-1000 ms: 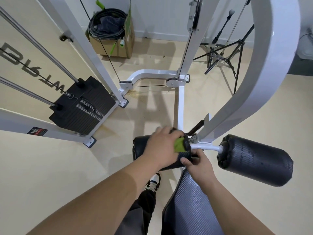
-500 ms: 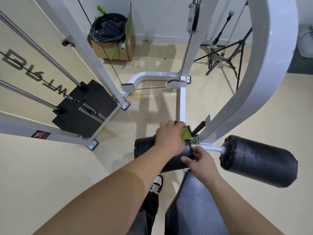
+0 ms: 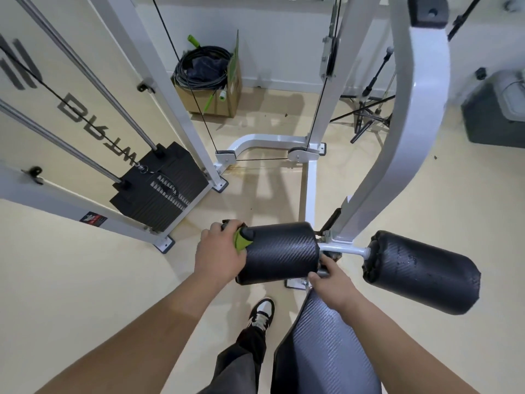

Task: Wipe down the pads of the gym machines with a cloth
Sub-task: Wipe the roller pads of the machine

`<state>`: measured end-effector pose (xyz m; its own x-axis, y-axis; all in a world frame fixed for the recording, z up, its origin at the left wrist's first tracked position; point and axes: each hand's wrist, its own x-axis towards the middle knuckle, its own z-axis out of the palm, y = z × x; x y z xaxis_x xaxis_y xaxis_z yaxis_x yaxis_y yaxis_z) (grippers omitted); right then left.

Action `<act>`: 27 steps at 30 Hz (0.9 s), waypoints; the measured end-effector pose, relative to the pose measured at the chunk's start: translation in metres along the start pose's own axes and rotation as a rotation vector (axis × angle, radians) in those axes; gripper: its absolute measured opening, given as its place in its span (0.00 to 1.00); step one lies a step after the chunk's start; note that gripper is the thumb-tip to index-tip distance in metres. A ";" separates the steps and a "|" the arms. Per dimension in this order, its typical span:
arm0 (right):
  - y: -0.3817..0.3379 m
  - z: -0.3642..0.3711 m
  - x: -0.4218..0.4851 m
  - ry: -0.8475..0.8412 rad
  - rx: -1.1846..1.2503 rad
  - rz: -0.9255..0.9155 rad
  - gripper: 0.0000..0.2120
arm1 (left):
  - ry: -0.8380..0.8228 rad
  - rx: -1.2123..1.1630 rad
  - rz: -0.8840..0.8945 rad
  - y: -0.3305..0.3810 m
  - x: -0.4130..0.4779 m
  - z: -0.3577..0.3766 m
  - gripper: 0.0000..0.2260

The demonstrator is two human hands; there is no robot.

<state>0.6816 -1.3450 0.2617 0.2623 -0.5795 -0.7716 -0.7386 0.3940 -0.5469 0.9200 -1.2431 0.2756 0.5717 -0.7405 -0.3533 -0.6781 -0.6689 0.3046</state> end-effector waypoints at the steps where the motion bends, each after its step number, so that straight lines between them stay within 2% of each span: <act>1: 0.001 -0.002 -0.008 0.004 0.010 -0.013 0.28 | 0.006 -0.012 -0.041 0.008 -0.008 0.001 0.24; 4: 0.009 -0.012 -0.033 0.024 0.080 -0.036 0.22 | -0.044 -0.038 -0.046 0.055 -0.038 0.013 0.24; 5: 0.011 -0.019 -0.044 0.025 0.107 -0.044 0.19 | -0.115 -0.110 -0.023 0.075 -0.054 0.019 0.22; 7: 0.018 -0.035 -0.067 0.041 0.152 -0.071 0.11 | -0.280 -0.315 0.002 0.113 -0.090 0.035 0.13; 8: 0.023 -0.046 -0.080 0.051 0.169 -0.094 0.08 | -0.314 -0.391 0.003 0.131 -0.111 0.044 0.09; 10: 0.031 -0.065 -0.098 0.074 0.204 -0.135 0.05 | -0.296 -0.510 -0.018 0.153 -0.141 0.058 0.08; 15: 0.058 -0.103 -0.147 0.085 0.276 -0.144 0.05 | -0.239 -0.801 -0.167 0.182 -0.193 0.048 0.08; 20: 0.070 -0.121 -0.162 0.111 0.305 -0.117 0.09 | -0.167 -0.891 -0.182 0.196 -0.199 0.025 0.11; 27: 0.085 -0.146 -0.150 0.187 0.369 -0.042 0.14 | -0.130 -0.972 -0.167 0.211 -0.197 0.035 0.20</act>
<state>0.4886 -1.3285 0.3782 0.1445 -0.7066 -0.6927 -0.4483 0.5773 -0.6825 0.6483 -1.2360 0.3786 0.5311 -0.6577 -0.5342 0.1128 -0.5700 0.8139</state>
